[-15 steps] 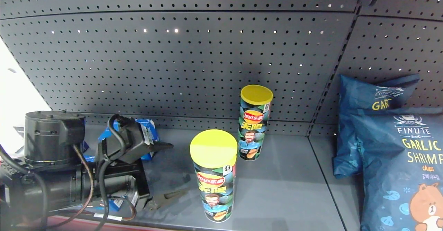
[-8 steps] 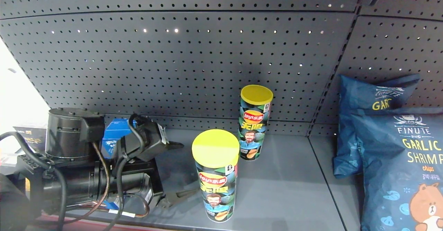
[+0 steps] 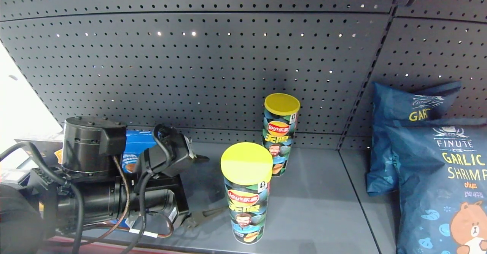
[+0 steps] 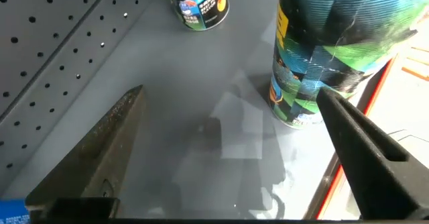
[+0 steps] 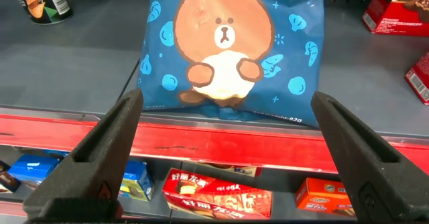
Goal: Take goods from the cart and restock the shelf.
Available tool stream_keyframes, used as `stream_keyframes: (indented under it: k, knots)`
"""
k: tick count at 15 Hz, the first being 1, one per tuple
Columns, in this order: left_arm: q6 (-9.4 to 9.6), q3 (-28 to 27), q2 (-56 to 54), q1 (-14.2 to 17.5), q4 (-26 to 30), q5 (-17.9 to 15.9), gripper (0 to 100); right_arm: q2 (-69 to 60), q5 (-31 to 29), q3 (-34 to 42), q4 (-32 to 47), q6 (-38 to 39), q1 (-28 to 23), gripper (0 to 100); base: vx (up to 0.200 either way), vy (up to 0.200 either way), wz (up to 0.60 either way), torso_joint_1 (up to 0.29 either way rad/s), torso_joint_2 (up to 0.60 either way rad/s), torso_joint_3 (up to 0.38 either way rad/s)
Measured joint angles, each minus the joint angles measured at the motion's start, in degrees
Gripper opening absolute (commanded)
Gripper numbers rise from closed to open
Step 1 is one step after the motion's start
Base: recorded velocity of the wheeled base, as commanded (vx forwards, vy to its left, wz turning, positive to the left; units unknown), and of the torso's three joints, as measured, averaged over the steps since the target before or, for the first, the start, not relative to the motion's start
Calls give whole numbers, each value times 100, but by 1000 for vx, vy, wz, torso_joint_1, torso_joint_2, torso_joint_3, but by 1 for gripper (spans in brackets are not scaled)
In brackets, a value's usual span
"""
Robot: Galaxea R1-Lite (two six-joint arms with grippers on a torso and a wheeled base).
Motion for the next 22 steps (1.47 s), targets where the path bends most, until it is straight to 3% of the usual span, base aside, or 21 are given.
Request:
stream_keyframes:
  k: [6, 22]
  knots:
    - [2, 12, 68, -6, -12, 96, 100, 0, 0, 0, 0, 0, 0, 100, 0, 0, 0, 0, 0, 0]
    - [-22, -432, 352, -477, 2, 378, 100, 0, 0, 0, 0, 2, 0, 100, 0, 0, 0, 0, 0, 0]
